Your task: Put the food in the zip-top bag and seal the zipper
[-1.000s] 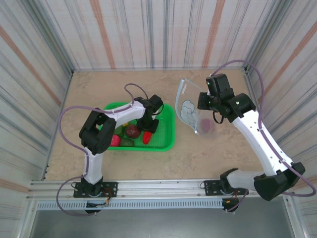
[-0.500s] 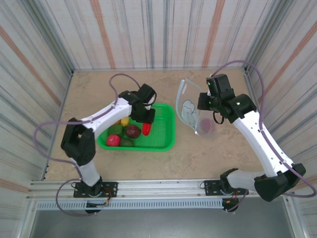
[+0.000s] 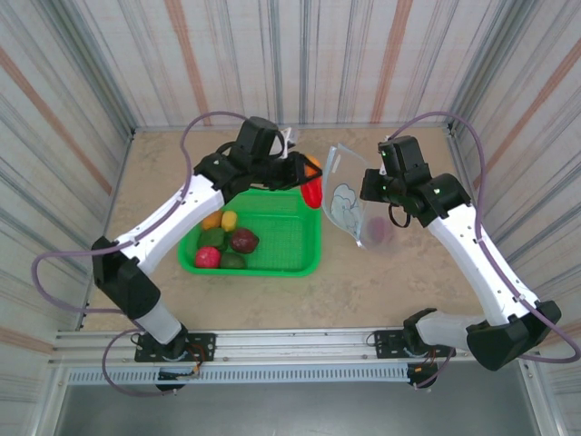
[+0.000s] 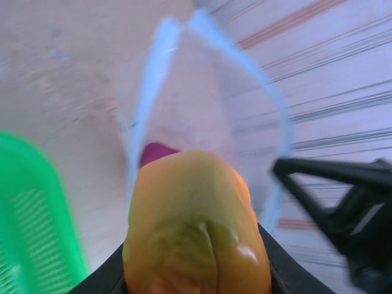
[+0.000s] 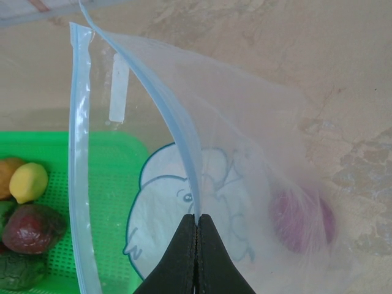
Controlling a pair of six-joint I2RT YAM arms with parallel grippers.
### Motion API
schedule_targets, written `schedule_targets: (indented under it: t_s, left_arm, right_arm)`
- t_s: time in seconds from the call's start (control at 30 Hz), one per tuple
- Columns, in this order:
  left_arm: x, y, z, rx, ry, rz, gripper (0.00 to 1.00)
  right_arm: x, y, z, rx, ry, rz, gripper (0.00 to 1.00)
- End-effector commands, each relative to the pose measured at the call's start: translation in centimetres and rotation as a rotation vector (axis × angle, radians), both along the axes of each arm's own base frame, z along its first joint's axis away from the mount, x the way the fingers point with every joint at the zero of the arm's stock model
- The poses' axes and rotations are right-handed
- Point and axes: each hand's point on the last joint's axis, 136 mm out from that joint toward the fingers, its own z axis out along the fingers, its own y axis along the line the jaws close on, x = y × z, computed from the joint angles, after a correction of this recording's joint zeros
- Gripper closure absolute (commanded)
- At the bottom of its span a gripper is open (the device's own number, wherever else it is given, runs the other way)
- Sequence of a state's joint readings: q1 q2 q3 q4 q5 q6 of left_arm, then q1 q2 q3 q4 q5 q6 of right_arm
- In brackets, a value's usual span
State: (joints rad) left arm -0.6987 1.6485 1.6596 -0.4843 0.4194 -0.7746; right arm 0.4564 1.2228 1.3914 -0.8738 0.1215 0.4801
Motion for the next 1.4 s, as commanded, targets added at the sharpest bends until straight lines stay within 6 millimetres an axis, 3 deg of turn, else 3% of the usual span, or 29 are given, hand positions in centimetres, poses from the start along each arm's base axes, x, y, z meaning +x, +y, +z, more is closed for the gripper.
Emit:
schedule_targets:
  t_s: [0.0,0.17,0.33,0.47,0.6,0.73,0.9,0.97,1.07,1.3,1.37]
  left_arm:
    - [0.6,-3.6,1.3,-0.098,0.022,-0.043,0.87]
    - [1.1,-6.4,-0.7,-0.079,0.048,-0.059,0.89]
    - [1.8,-7.1,-4.8,0.006,0.110,-0.012,0.93]
    - [1.8,-8.2,-6.9,0.016,0.141,-0.002,0.91]
    - [1.2,-9.7,-8.2,0.047,0.159,-0.031,0.80]
    - [0.9,-10.0,-8.5,0.065,0.162,-0.042,0.52]
    - [0.7,-9.9,-8.1,0.067,0.147,-0.056,0.50]
    - [0.6,-9.9,-7.9,0.067,0.141,-0.061,0.44]
    - [0.5,-9.9,-7.6,0.060,0.135,-0.069,0.49]
    - [0.3,-9.3,-6.4,0.068,0.104,-0.073,0.81]
    - [0.2,-8.8,-5.5,0.068,0.084,-0.075,0.82]
  right_arm:
    - [-0.3,0.3,-0.1,0.048,0.008,-0.004,1.00]
    - [-0.3,0.5,0.0,0.062,0.010,-0.003,1.00]
    - [-0.3,0.3,0.6,0.070,-0.015,-0.014,1.00]
    - [-0.3,0.5,1.2,0.091,-0.030,-0.014,1.00]
    - [-0.3,0.6,1.2,0.096,-0.026,-0.011,1.00]
    - [-0.3,0.6,1.0,0.095,-0.023,-0.012,1.00]
    - [-0.3,0.5,0.8,0.091,-0.021,-0.015,1.00]
    - [-0.3,0.5,0.7,0.090,-0.019,-0.014,1.00]
    - [-0.4,0.5,0.5,0.094,-0.014,-0.015,1.00]
    - [-0.6,0.1,0.6,0.076,-0.022,-0.026,1.00]
    - [-0.6,0.0,0.7,0.069,-0.024,-0.027,1.00]
